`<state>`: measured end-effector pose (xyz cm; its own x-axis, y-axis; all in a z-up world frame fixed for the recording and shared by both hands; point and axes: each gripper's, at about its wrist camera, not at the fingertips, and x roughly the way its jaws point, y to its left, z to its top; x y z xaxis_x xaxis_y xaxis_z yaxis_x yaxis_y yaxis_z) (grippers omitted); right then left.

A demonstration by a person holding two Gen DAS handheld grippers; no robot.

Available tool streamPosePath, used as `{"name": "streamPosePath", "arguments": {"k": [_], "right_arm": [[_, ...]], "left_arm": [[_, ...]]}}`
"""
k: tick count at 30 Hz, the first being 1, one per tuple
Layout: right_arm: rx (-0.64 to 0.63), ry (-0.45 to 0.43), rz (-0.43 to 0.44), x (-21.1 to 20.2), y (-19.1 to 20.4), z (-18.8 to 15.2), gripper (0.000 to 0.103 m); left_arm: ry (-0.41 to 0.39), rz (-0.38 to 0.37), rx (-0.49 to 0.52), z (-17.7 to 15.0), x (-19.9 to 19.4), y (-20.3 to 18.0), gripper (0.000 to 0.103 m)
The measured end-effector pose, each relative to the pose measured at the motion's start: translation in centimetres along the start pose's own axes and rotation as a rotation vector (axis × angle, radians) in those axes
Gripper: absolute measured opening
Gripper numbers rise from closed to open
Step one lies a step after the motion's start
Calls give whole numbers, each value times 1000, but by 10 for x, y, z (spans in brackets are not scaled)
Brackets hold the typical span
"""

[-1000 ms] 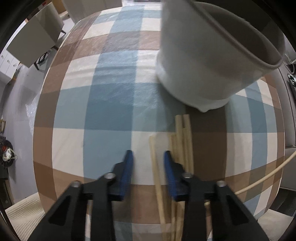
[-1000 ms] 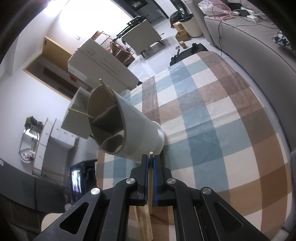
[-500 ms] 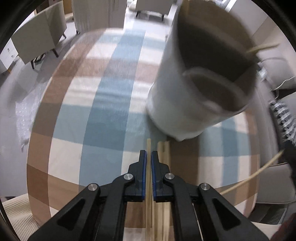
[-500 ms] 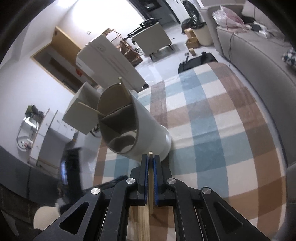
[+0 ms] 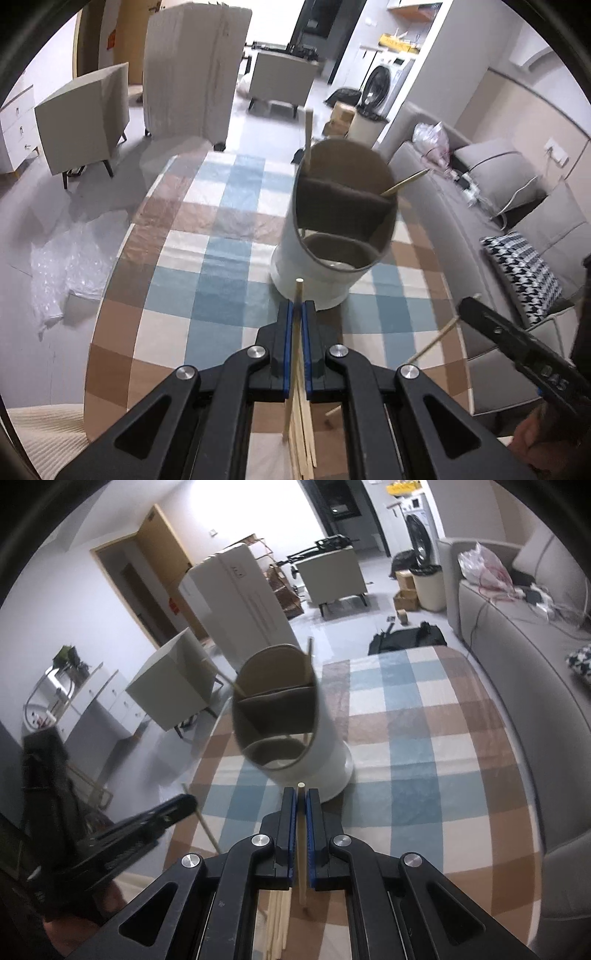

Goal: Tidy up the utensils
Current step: 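Lift both held chopsticks and lower them over the white holder's compartments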

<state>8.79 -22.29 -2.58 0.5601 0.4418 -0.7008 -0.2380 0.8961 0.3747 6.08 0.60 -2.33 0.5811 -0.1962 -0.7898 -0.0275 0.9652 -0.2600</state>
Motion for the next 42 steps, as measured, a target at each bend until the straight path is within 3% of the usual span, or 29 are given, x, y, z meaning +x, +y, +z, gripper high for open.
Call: {"name": "streamPosePath", "arguments": {"k": [7,23,42], "right_arm": [[-33,-21,-15,-12,16,-14,4],[-4,-97,-43,-48,24,-19,4],[-56,-235,-47,-107,47,37,4]], "left_arm": [[-40,-6,52,-5,-15,-7,1],[-21,-5,117,6,-41,-16,0],[-112,-74,144,68,-108,-47,0]]}}
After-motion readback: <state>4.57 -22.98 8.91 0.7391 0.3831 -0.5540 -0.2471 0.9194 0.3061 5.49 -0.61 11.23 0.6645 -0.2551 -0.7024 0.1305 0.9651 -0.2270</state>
